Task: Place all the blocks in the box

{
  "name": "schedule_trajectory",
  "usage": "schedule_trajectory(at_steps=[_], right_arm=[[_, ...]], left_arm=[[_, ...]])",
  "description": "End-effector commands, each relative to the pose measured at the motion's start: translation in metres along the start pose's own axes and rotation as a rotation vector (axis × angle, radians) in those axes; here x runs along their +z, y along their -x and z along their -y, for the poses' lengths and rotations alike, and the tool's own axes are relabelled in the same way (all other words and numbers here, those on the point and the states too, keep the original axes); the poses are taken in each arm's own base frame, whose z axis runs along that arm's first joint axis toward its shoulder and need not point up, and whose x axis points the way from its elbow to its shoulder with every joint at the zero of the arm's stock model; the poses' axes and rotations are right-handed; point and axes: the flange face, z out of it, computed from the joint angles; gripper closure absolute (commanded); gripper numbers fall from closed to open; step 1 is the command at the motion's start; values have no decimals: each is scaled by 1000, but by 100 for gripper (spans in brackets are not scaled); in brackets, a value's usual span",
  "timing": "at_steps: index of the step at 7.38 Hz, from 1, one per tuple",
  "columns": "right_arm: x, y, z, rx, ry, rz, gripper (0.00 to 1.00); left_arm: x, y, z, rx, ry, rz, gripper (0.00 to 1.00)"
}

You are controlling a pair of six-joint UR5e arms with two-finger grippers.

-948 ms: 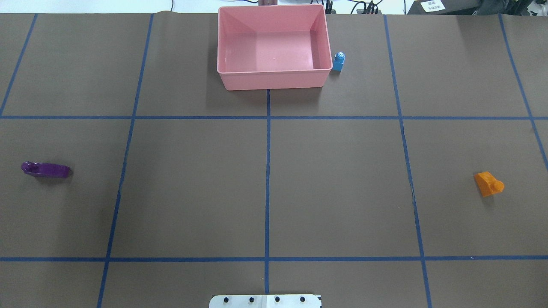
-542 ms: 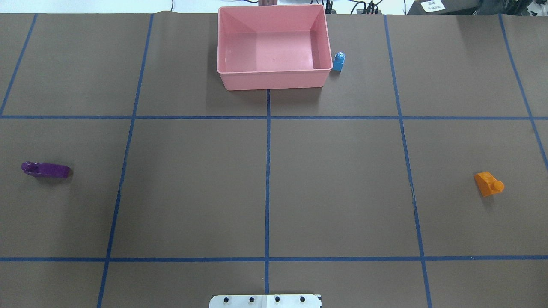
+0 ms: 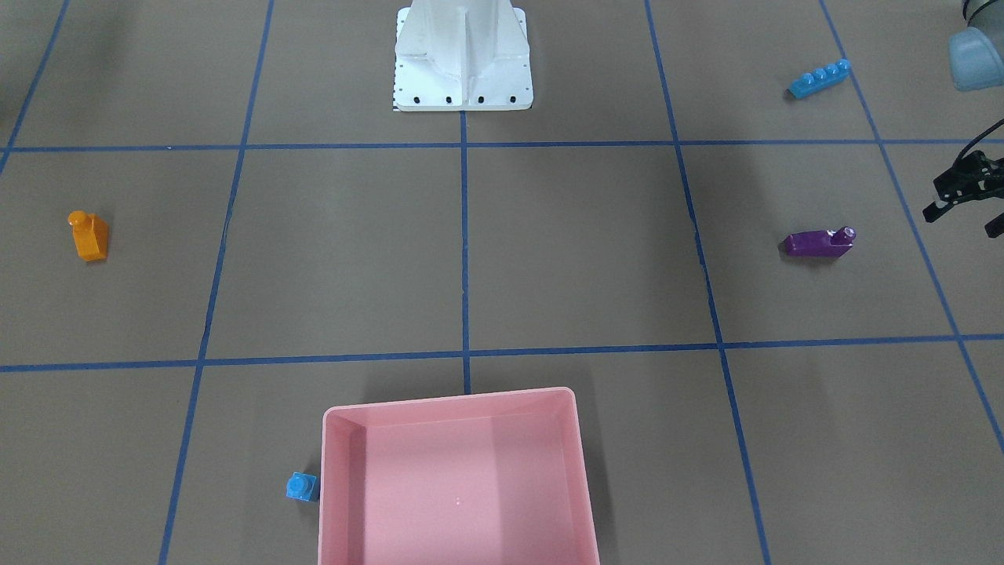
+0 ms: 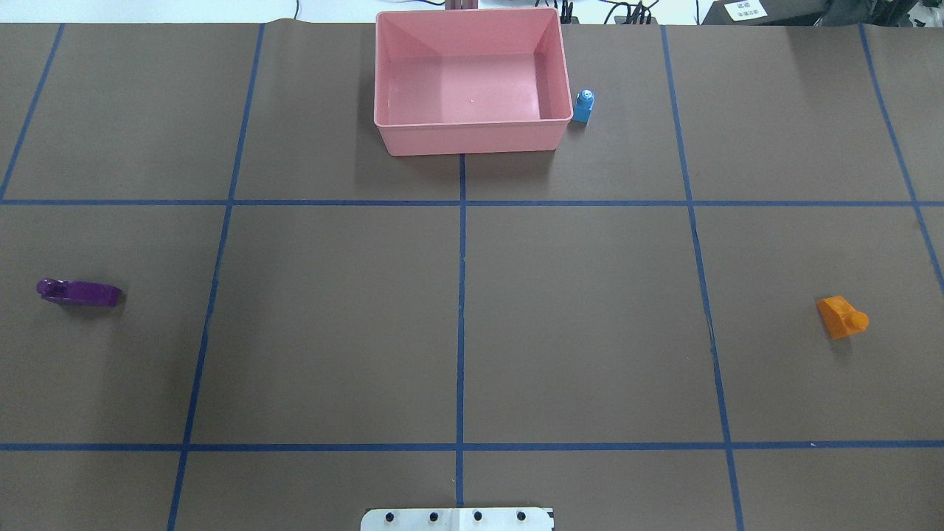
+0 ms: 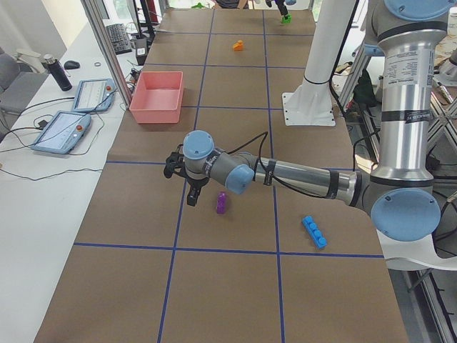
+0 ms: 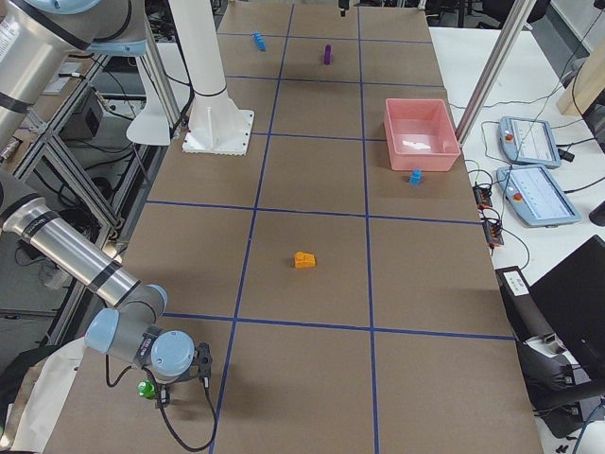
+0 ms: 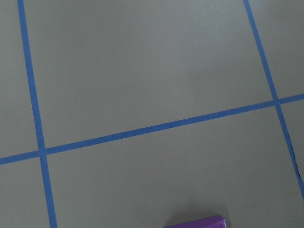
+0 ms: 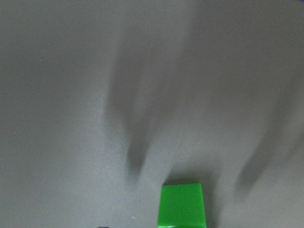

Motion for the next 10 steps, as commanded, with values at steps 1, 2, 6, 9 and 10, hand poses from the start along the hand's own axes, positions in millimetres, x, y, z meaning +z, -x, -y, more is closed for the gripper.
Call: schedule_trajectory(at_steps=[1, 2, 6, 9, 10], right_arm=[[9, -5, -8, 1, 11, 5, 72], [10, -7, -8, -19, -4, -12, 100], [-79, 39, 90, 53, -222, -50, 100], [-183, 87, 229, 145, -414, 57, 100], [-208, 106, 268, 186, -441, 73, 100]], left_arm=[[29, -9, -19, 12, 72, -13, 0], [45, -8, -38, 10, 119, -15, 1], [47, -24, -133, 267, 104, -89, 0], [69, -64, -186, 527, 148, 10, 2], [74, -57, -217, 605, 212, 55, 2]])
